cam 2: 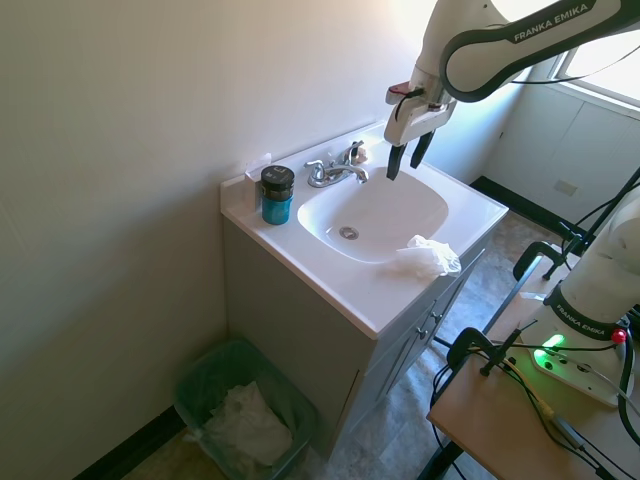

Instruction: Throw the tissue in the trash bin

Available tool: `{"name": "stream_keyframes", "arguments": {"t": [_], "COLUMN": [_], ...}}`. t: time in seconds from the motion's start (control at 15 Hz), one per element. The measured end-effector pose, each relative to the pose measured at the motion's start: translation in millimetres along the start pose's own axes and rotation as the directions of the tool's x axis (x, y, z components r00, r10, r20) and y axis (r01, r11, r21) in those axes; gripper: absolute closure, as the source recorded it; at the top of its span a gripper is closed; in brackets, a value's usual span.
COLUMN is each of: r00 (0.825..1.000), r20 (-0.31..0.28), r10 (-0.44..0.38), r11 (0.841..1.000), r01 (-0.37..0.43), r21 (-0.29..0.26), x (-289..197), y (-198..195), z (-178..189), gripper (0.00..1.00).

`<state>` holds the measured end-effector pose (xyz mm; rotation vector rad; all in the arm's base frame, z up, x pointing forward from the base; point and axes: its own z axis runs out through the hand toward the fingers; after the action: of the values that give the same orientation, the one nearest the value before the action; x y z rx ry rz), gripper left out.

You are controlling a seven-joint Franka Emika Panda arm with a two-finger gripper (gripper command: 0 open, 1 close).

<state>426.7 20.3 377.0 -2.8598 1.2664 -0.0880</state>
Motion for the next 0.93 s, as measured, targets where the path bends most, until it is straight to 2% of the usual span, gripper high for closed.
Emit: {"name": "stream_keyframes", "arguments": {"t": [0.27,0.53,0.73,0.93], "r00": [0.999,0.997,0.996,0.996], "r20": [0.035,0.074,0.085,0.089], "r10": [-0.01,-0.014,0.004,0.026], "r11": [0.999,0.992,0.977,0.954], "r01": [0.011,0.023,0.014,0.002], "r21": [-0.038,-0.127,-0.213,-0.3], "x": [-7.9,-49.2,-69.4,-72.5], "y": [-2.6,-24.7,-32.2,-26.9], "z": [-3.8,-5.6,19.4,53.6], "gripper": [0.0,0.0,0.0,0.0]}}
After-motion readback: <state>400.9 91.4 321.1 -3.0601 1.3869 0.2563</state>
